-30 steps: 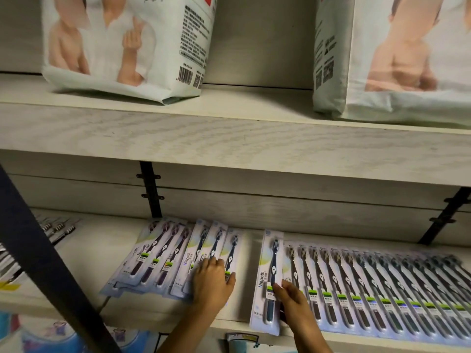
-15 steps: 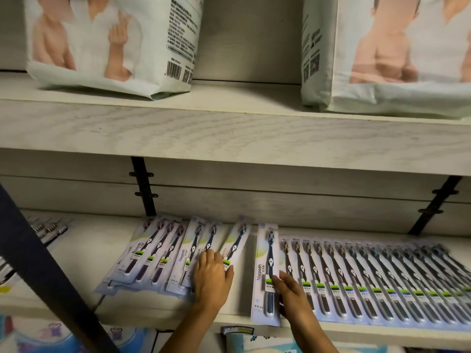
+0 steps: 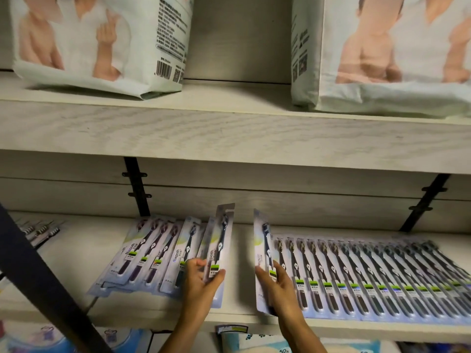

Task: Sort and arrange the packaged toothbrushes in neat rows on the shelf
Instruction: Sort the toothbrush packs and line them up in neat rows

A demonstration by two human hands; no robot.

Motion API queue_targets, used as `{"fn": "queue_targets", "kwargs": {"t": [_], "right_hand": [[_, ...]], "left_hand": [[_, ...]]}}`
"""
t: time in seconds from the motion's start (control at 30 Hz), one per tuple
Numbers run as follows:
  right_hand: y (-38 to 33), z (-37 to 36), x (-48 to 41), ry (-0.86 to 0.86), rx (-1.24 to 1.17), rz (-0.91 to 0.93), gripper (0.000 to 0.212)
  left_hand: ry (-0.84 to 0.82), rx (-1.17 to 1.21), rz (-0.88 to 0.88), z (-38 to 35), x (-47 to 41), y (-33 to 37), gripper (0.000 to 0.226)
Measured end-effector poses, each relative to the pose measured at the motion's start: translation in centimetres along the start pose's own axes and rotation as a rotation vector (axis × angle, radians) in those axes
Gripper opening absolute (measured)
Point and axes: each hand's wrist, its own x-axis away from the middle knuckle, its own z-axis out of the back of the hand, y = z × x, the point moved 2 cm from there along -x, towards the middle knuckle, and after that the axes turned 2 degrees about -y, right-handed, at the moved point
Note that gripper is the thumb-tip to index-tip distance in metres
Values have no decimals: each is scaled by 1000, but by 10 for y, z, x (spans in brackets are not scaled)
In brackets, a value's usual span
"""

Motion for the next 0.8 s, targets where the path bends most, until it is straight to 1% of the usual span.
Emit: {"fn": "queue_targets", "kwargs": {"t": [0.07,0.1,0.13,0.2,0.3,0.37,0.43,0.53,0.57,0.6,0.67,0.73,0.8], "right_hand": [[7,0,-5,72,322,55,60],[10,-1,-8,109,485,87,61],[13,-1,-11,149,599,122,58],[16,-1,-17,221,727,150,45],[25,-1,-29,292,943,124,31],[29,-1,-33,336,1069,83,31],[33,-7,-34,401,1199,40,35],[38,-11,-36,464,1327,66,44],[37,-12,-35,485,1337,53,43],[36,-13,-32,467,1354,1,41],[37,-10,-32,519,1400,-35,43],[39,-5,-37,560,1441,2,45],[40,-4,-38,566,1464,-11,44]], "left_hand": [[-8,42,13,6,1,0,41],[-7,46,13,9,0,-2,43],[-3,43,9,12,-1,-5,44],[7,39,2,17,-3,-9,44],[-28,51,9,21,-4,-8,43],[-75,57,5,24,-5,-8,43],[-106,52,1,29,-7,-8,43],[-118,38,-7,34,-10,-10,42],[-121,28,-14,35,-10,-10,42],[-126,25,-23,36,-10,-11,42],[-144,38,-16,38,-9,-10,39],[-167,55,-14,38,-8,-6,38],[-182,73,-16,38,-7,-4,39]]}}
